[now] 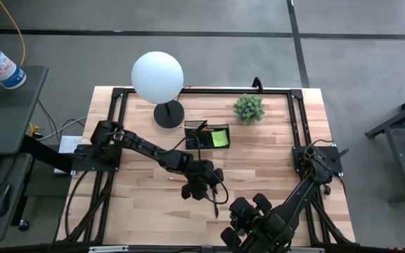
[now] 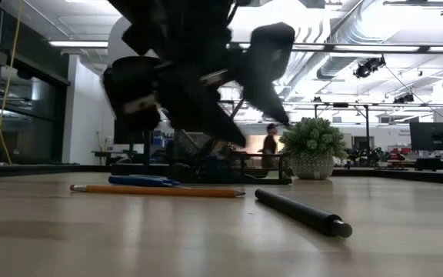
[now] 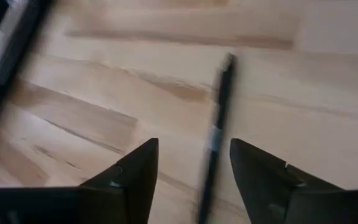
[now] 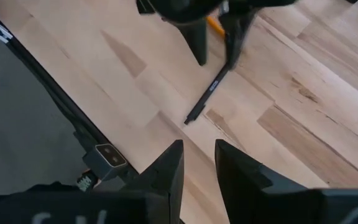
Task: Pick and place office supplies into organizer
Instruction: Put the black pen into the desk organizer
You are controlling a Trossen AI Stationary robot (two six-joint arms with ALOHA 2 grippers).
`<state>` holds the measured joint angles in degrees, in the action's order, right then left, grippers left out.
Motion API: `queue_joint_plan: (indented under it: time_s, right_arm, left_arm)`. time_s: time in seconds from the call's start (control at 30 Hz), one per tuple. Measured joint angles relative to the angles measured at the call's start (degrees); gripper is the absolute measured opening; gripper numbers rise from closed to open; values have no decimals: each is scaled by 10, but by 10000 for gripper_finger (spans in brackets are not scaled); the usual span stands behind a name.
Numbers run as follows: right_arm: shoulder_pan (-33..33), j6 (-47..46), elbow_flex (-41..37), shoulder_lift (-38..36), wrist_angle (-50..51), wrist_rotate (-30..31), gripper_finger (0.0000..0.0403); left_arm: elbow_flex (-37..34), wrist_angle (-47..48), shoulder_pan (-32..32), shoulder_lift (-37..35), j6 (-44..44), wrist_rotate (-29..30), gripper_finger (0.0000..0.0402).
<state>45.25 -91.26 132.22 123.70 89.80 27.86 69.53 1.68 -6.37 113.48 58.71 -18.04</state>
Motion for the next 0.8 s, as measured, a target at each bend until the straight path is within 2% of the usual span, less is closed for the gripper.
queue_joint_plan:
  time_s: [0.17,0.4,0.73,0.8]
  right_arm:
    - [0,0,0,0,-8,-8,82]
    - [0,1,0,0,-12,-8,82]
    - [0,2,0,0,-15,-8,82]
    - [0,2,0,0,-18,-8,82]
  left_arm:
    - [1,-21,0,22,2,-1,194]
    - [2,-28,-1,42,11,-1,182]
    - [13,-51,-12,58,11,26,162]
    - [28,-28,-14,69,9,39,158]
